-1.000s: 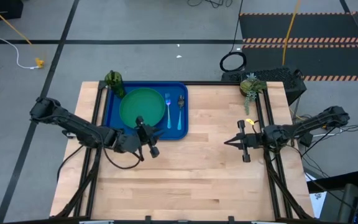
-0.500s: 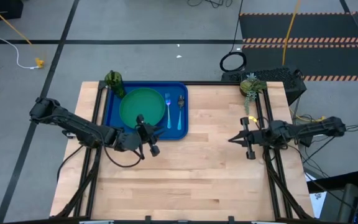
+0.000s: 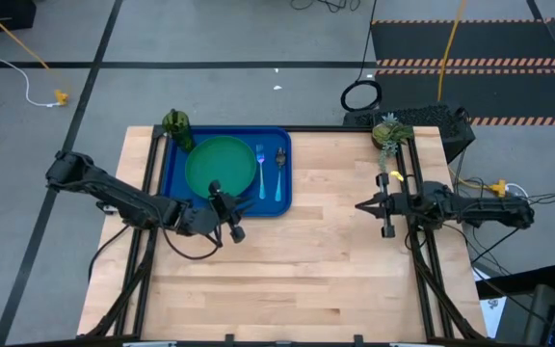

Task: Pick and place plate/cup/fork/spoon on tray
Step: Return to Home Position

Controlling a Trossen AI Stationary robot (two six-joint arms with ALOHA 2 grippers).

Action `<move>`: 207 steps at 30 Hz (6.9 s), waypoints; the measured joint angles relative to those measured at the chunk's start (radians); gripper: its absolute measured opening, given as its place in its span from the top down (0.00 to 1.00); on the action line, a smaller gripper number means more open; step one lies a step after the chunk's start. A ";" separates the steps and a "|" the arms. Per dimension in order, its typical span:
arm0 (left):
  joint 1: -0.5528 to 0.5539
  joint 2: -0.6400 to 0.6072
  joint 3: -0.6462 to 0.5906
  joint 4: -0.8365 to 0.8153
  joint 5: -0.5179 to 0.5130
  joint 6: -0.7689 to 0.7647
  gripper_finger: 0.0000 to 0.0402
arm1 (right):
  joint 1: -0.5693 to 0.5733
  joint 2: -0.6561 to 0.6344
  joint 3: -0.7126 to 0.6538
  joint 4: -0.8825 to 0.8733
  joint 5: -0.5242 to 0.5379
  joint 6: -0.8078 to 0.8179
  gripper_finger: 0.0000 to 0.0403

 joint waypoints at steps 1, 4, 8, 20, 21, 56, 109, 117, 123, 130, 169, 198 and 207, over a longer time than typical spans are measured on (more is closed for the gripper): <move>0.000 0.000 -0.014 0.012 -0.004 -0.010 0.78 | 0.001 -0.011 0.000 -0.009 0.000 0.012 1.00; 0.000 0.000 -0.043 0.064 -0.015 -0.021 0.78 | 0.002 -0.041 0.000 -0.043 0.009 -0.004 1.00; 0.000 0.000 -0.047 0.097 -0.018 0.010 0.78 | -0.001 -0.078 0.000 -0.063 0.057 -0.064 1.00; 0.000 0.000 -0.047 0.087 -0.018 0.043 0.78 | -0.018 -0.078 0.000 -0.099 0.024 -0.041 1.00; 0.000 0.000 -0.047 0.082 -0.018 0.043 0.78 | -0.017 -0.078 0.000 -0.102 0.020 -0.032 1.00; 0.132 -0.474 -0.391 0.045 0.322 0.194 0.78 | -0.017 -0.076 0.000 -0.113 0.027 0.100 1.00; 0.212 -0.846 -0.519 -0.040 0.599 0.303 0.99 | -0.017 -0.076 0.000 -0.110 0.027 0.101 1.00; 0.212 -0.907 -0.520 -0.121 0.610 0.306 0.98 | -0.017 -0.077 0.000 -0.110 0.027 0.101 1.00; 0.212 -0.952 -0.520 -0.136 0.636 0.332 0.97 | -0.017 -0.077 0.000 -0.110 0.027 0.101 1.00; 0.212 -1.006 -0.598 -0.092 0.645 0.333 0.96 | -0.017 -0.077 0.000 -0.110 0.027 0.100 1.00; 0.224 -1.265 -0.605 -0.162 0.613 0.346 0.99 | -0.017 -0.077 0.000 -0.110 0.027 0.101 1.00; 0.224 -1.265 -0.607 -0.131 0.603 0.335 0.92 | -0.017 -0.077 0.000 -0.110 0.027 0.101 1.00; 0.224 -1.265 -0.607 -0.130 0.604 0.335 0.92 | -0.017 -0.077 0.000 -0.110 0.027 0.101 1.00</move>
